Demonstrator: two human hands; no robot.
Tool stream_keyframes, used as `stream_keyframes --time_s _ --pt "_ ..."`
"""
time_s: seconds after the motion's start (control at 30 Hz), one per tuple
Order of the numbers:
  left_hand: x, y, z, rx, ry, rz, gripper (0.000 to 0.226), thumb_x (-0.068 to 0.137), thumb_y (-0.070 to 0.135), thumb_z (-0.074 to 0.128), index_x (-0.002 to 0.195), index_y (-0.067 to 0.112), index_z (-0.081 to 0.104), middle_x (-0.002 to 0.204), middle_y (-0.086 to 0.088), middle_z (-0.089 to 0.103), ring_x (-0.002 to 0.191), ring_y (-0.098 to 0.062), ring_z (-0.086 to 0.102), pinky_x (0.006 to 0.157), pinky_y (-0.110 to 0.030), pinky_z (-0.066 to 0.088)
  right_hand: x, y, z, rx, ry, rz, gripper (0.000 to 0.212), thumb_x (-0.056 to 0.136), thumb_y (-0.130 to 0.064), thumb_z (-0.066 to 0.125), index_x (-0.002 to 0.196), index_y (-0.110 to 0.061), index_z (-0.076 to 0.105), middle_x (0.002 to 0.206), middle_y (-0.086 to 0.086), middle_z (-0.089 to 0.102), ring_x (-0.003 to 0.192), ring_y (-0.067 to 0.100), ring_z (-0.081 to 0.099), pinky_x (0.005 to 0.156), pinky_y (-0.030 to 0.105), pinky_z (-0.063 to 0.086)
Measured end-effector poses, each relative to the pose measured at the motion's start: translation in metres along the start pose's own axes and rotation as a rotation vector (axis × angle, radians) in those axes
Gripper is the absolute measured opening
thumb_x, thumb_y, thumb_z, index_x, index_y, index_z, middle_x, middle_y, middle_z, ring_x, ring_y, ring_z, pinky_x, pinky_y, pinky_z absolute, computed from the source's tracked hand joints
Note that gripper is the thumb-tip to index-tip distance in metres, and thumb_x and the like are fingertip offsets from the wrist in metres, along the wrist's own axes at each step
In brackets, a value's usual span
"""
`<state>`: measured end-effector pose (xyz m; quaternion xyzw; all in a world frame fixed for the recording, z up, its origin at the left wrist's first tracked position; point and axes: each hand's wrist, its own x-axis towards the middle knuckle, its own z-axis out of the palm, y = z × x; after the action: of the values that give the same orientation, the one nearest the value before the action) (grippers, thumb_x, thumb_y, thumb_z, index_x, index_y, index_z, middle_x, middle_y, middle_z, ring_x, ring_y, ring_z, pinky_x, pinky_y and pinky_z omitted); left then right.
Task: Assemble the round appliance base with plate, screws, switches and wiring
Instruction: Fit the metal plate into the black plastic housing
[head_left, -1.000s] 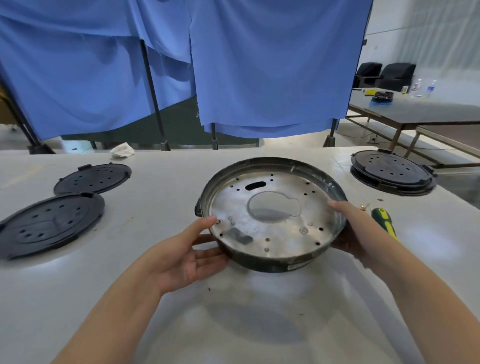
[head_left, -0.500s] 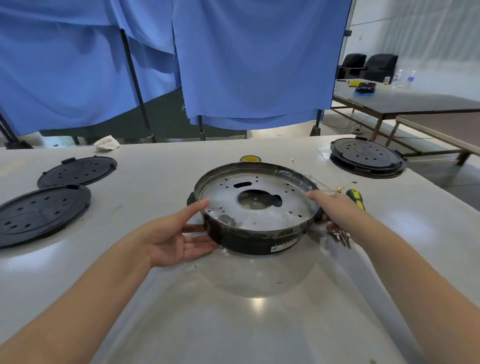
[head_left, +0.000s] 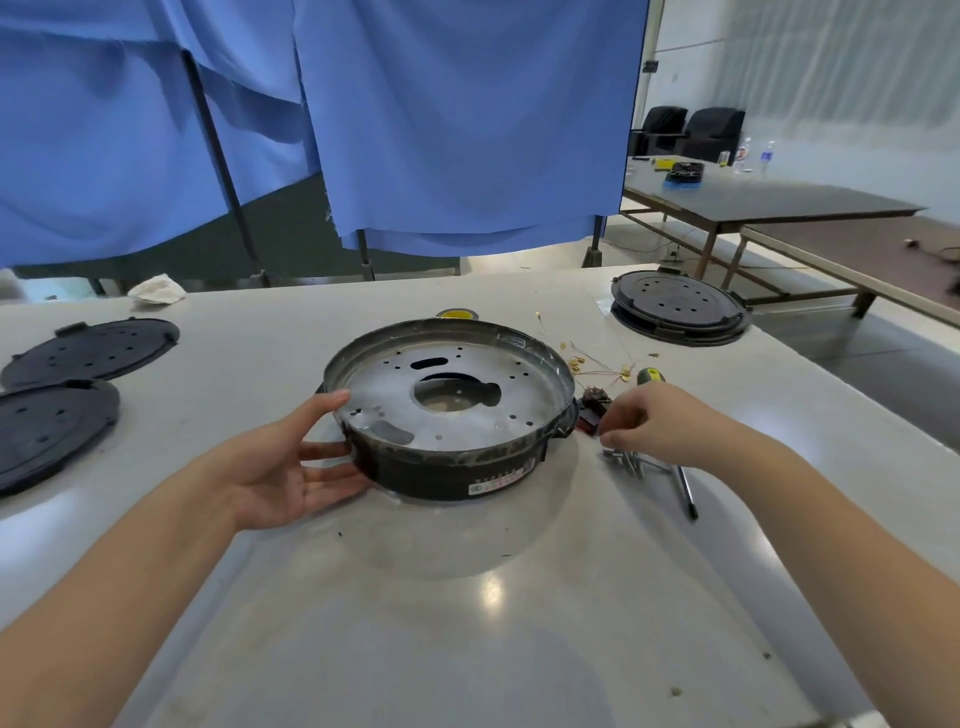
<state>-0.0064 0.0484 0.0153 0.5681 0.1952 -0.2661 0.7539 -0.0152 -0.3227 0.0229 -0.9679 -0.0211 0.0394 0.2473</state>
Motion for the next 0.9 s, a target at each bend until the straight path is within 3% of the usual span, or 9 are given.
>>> stream_keyframes --time_s 0.17,0.33,0.57,0.7,0.77,0.9 --pt "-0.002 -0.001 0.004 0.008 0.000 0.007 0.080 0.059 0.039 0.082 0.119 -0.006 0.055 0.099 -0.026 0.070 0.087 -0.038 0.072 0.060 -0.041 0.061 0.001 -0.003 0.010 -0.191 0.001 -0.005 0.005 0.081 -0.028 0.071 0.085 -0.030 0.072 0.074 -0.017 0.058 0.069 0.000 0.055 0.054 0.014 0.038" --pt "-0.001 -0.003 0.003 -0.001 -0.011 0.009 0.083 0.060 0.040 0.083 0.123 -0.005 0.054 0.103 -0.026 0.069 0.091 -0.038 0.072 0.063 -0.042 0.062 0.001 -0.009 0.017 -0.241 0.056 0.042 0.015 0.085 -0.019 0.062 0.094 -0.021 0.073 0.087 -0.001 0.067 0.076 0.015 0.060 0.065 0.022 0.045" --pt "0.000 -0.004 0.003 0.013 -0.010 0.009 0.084 0.059 0.039 0.084 0.124 -0.005 0.054 0.111 -0.026 0.068 0.095 -0.039 0.071 0.070 -0.046 0.061 0.003 -0.011 0.024 -0.263 0.067 0.149 0.016 0.088 -0.014 0.056 0.099 -0.011 0.067 0.098 0.007 0.067 0.090 0.023 0.061 0.077 0.031 0.053" --pt "-0.003 -0.005 0.002 0.045 -0.042 -0.023 0.084 0.060 0.040 0.083 0.125 -0.005 0.053 0.113 -0.029 0.067 0.096 -0.040 0.071 0.068 -0.045 0.061 0.002 -0.014 0.030 -0.345 0.079 0.150 0.012 0.091 -0.014 0.050 0.098 -0.012 0.059 0.106 0.006 0.061 0.095 0.021 0.057 0.083 0.034 0.050" --pt "-0.004 -0.005 0.001 0.061 -0.060 -0.042 0.085 0.061 0.043 0.082 0.125 -0.004 0.053 0.112 -0.029 0.068 0.097 -0.039 0.070 0.069 -0.045 0.061 0.000 -0.016 0.032 -0.267 0.157 0.146 0.006 0.092 -0.013 0.051 0.096 -0.016 0.054 0.104 0.005 0.062 0.088 0.020 0.054 0.077 0.031 0.047" --pt "-0.006 -0.007 -0.002 0.080 -0.112 -0.076 0.093 0.058 0.052 0.082 0.124 -0.007 0.053 0.115 -0.029 0.067 0.103 -0.038 0.069 0.075 -0.044 0.061 -0.010 -0.023 0.029 0.114 0.460 0.034 0.009 0.093 -0.011 0.055 0.095 -0.016 0.062 0.094 0.002 0.066 0.081 0.020 0.058 0.067 0.027 0.046"
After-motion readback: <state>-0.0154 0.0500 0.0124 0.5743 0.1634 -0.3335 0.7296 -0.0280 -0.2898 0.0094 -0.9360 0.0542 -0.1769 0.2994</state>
